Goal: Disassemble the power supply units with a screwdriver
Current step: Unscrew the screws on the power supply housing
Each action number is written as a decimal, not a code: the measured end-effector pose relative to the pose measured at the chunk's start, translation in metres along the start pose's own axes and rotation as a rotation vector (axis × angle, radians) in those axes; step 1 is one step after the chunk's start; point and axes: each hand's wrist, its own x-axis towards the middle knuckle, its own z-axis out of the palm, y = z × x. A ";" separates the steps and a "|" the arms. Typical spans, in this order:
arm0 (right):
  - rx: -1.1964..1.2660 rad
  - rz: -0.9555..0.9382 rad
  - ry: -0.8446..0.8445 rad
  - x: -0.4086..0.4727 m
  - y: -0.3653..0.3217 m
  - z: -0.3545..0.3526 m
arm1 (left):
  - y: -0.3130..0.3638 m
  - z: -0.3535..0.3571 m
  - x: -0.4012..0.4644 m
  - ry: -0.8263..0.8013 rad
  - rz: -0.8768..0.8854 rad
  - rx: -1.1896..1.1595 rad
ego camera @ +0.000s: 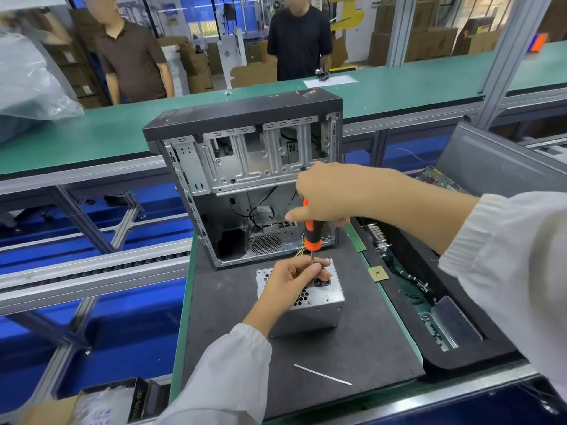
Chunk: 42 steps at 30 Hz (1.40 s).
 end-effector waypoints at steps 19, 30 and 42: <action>0.160 -0.092 0.049 -0.005 0.010 0.001 | 0.000 -0.029 0.003 -0.019 0.023 0.317; 0.200 -0.061 0.078 -0.016 0.014 -0.013 | 0.003 -0.027 0.004 -0.051 0.050 0.639; 0.225 -0.019 0.097 -0.024 0.020 -0.021 | 0.002 -0.013 0.002 0.137 0.057 0.502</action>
